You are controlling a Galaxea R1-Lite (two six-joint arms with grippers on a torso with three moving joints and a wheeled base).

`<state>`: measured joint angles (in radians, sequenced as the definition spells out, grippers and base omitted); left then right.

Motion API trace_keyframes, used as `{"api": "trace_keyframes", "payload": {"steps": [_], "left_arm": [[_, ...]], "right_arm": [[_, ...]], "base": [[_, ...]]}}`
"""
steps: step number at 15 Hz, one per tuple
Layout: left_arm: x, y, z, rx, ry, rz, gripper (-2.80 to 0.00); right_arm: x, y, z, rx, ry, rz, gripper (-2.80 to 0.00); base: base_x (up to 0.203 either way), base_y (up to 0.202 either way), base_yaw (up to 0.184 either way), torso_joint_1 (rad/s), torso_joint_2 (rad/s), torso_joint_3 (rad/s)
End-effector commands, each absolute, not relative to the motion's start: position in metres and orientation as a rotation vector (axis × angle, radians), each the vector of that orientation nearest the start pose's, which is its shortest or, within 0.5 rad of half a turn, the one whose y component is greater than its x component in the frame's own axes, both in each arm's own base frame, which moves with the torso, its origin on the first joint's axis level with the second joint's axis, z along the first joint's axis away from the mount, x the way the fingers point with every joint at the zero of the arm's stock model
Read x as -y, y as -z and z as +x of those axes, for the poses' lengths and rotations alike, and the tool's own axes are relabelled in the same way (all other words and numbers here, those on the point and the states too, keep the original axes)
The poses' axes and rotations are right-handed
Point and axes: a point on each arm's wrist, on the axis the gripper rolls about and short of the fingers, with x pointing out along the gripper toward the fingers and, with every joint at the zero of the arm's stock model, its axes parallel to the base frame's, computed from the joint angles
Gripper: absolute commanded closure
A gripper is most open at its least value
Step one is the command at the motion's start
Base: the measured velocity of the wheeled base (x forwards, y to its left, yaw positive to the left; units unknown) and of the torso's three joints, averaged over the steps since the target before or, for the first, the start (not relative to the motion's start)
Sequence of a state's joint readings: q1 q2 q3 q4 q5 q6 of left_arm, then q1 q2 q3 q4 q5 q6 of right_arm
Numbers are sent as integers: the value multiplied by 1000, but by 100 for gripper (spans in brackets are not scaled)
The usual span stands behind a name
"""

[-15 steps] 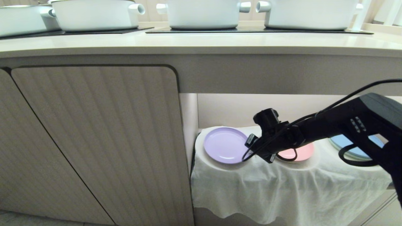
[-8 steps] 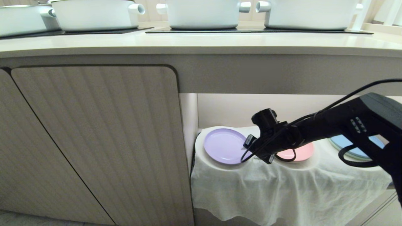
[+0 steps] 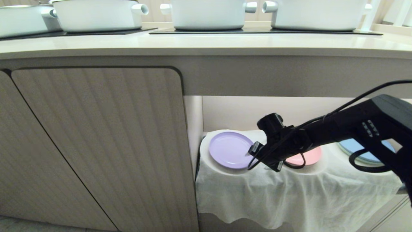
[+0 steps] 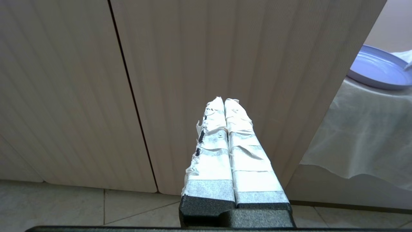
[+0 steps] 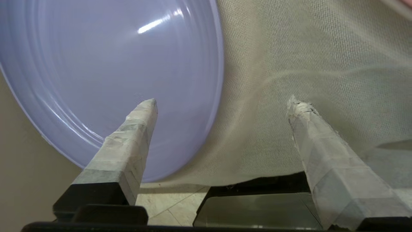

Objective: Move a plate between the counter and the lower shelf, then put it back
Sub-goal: Put the plate in the cupboard

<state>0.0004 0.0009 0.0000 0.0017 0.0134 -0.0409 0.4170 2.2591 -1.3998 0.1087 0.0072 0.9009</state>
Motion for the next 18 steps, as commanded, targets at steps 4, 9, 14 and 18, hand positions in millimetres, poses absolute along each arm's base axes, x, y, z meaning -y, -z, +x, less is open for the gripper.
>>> {"api": "trace_keyframes", "payload": {"steps": [4,9,14,18], "left_arm": [[0,-75,-23,-3,-14,-41,0],[0,-75,-23,-3,-14,-41,0],[0,-75,-23,-3,-14,-41,0],[0,-75,-23,-3,-15,-41,0]], "right_arm": [[-174,-70,374,-1074,51,584,-280],[-172,-73,368,-1083,51,575,-280],[-168,-79,358,-1087,51,572,-280],[-171,-78,341,-1115,27,525,-280]], "base": [[0,0,0,0,0,0],[0,0,0,0,0,0],[0,0,0,0,0,0],[0,0,0,0,0,0]]}}
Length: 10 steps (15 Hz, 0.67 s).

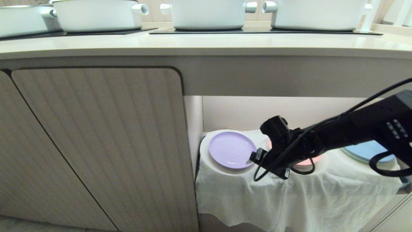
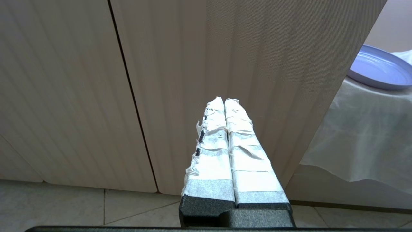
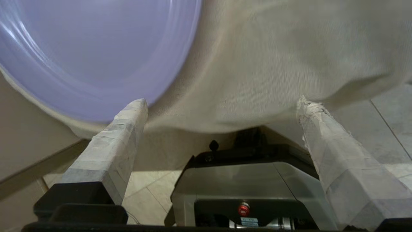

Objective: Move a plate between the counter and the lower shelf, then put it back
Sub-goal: Put the plate in the cupboard, then pick up the plate in the cupboard

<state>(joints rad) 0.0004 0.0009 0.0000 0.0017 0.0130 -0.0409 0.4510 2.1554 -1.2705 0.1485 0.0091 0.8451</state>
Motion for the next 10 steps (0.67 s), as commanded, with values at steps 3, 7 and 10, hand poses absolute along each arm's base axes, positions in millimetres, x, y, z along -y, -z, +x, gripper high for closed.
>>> {"api": "trace_keyframes", "payload": {"steps": [3,7,10], "left_arm": [[0,-75,-23,-3,-15,-41,0],[0,-75,-23,-3,-15,-41,0],[0,-75,-23,-3,-15,-41,0]], "right_arm": [[-179,-78,328,-1129,4,500,-280],[-179,-84,324,-1123,-3,499,0],[-175,-88,318,-1124,-2,499,0]], "base": [[0,0,0,0,0,0],[0,0,0,0,0,0],[0,0,0,0,0,0]]}}
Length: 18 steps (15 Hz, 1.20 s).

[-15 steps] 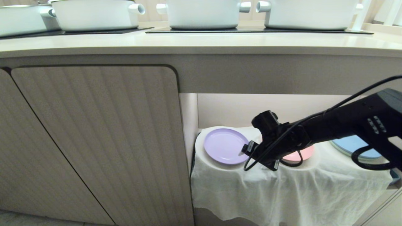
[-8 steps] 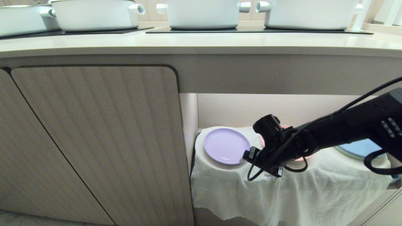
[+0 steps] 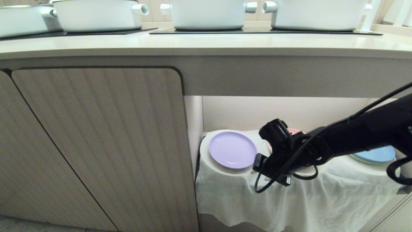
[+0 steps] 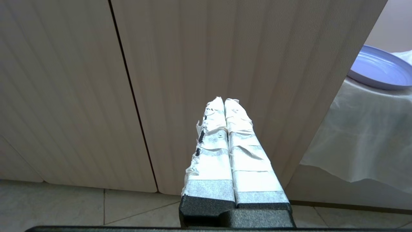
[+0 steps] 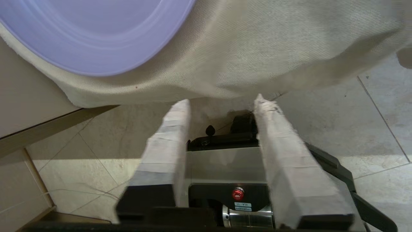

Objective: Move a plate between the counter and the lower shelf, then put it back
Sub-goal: Pick up the plate in the cupboard

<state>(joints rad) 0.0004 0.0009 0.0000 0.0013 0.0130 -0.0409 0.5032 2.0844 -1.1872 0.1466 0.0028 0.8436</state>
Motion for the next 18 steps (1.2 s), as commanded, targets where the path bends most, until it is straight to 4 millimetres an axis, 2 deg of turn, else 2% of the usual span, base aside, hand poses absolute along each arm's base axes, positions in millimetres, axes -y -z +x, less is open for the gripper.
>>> {"api": "trace_keyframes", "payload": {"steps": [1,8,18], "left_arm": [[0,-75,-23,-3,-14,-41,0],[0,-75,-23,-3,-14,-41,0],[0,-75,-23,-3,-15,-41,0]], "right_arm": [[-174,-88,315,-1127,0,497,0],[-162,-91,293,-1152,6,472,0],[-131,-99,236,-1179,-36,350,0]], "base": [[0,0,0,0,0,0],[0,0,0,0,0,0],[0,0,0,0,0,0]]}}
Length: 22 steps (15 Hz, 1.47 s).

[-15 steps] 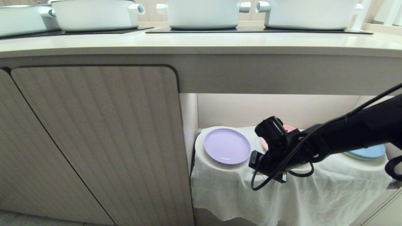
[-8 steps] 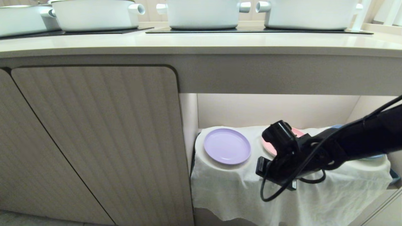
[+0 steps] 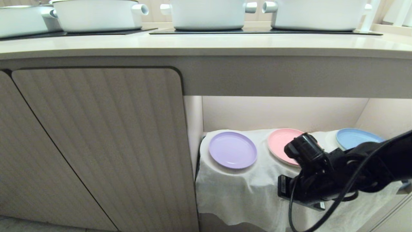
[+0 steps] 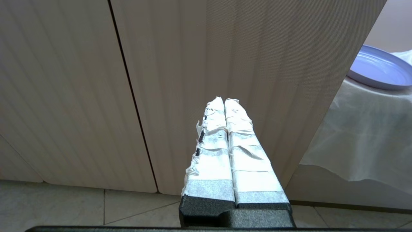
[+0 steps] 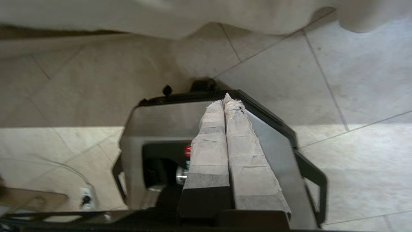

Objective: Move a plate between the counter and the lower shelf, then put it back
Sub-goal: Pick up the plate in the cupboard

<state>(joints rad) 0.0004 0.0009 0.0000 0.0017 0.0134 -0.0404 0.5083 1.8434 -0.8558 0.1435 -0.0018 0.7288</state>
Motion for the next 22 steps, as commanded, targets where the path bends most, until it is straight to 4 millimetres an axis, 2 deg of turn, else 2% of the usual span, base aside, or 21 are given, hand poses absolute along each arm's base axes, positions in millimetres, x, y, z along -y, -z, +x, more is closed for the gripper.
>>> {"api": "trace_keyframes", "payload": {"steps": [1,7,10,14,18,20,22], "left_arm": [[0,-75,-23,-3,-15,-41,0],[0,-75,-23,-3,-14,-41,0],[0,-75,-23,-3,-14,-41,0],[0,-75,-23,-3,-15,-41,0],[0,-75,-23,-3,-15,-41,0],[0,-75,-23,-3,-15,-41,0],[0,-75,-23,-3,-15,-41,0]], "right_arm": [[-128,-102,230,-1167,-36,342,0],[-99,-114,201,-1081,30,306,0],[-72,-119,192,-1016,79,323,0],[-34,-128,181,-846,153,330,0],[7,-123,151,-643,253,264,0],[13,-123,135,-500,234,250,0],[12,-121,121,-452,183,229,0]], "base": [[0,0,0,0,0,0],[0,0,0,0,0,0],[0,0,0,0,0,0],[0,0,0,0,0,0],[0,0,0,0,0,0],[0,0,0,0,0,0],[0,0,0,0,0,0]]}}
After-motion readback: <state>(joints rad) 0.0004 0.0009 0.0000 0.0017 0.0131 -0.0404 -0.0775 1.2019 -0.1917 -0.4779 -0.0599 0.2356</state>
